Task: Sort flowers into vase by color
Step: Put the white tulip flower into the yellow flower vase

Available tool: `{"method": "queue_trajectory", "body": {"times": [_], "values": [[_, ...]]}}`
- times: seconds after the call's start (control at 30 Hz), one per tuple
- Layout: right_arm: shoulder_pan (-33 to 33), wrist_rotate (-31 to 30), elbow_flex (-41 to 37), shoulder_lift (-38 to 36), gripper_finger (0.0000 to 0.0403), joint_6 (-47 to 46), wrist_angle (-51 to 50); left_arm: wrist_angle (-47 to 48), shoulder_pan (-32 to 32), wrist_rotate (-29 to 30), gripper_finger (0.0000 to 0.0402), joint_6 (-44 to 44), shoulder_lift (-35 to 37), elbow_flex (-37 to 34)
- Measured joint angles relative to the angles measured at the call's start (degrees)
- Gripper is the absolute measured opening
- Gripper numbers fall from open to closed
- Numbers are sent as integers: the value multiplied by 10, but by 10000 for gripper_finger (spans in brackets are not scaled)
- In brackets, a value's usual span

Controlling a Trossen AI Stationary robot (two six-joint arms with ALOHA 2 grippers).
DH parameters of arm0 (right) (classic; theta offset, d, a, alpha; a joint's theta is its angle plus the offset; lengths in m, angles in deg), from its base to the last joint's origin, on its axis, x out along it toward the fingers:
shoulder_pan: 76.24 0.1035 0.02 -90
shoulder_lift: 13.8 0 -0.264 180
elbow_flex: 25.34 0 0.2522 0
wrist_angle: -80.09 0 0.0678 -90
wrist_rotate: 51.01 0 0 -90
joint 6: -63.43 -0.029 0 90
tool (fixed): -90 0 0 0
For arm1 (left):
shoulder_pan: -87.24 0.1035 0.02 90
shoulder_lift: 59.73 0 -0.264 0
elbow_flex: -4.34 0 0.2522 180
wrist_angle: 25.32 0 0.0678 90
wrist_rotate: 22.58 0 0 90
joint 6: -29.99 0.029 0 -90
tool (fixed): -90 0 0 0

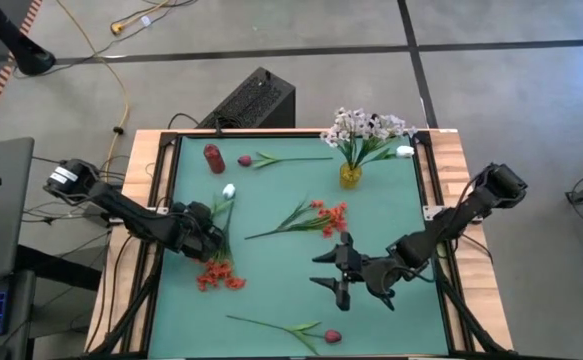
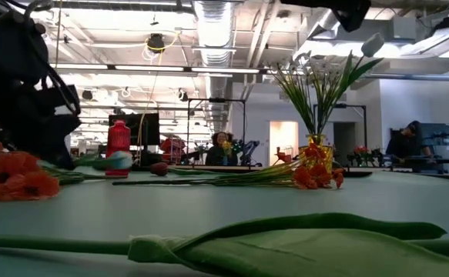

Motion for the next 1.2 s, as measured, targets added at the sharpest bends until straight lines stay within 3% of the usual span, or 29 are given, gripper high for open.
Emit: {"method": "queue_trajectory", "body": {"times": [0.23,0.53,0.63,0.83,1.03,1.2], "values": [[15,0,0,0,260,-7,-17,-112,0,57,11,142,48,0],[12,-26,0,0,260,-20,-65,-402,0,67,10,434,127,1],[5,-51,0,0,260,-20,-62,-516,0,17,10,538,140,1],[-26,-62,0,0,260,-6,-36,-705,0,-137,9,681,136,1],[-65,-53,0,6,260,114,66,-849,0,-284,9,716,95,2],[-92,22,0,12,260,206,148,-930,0,-335,9,718,38,2]]}}
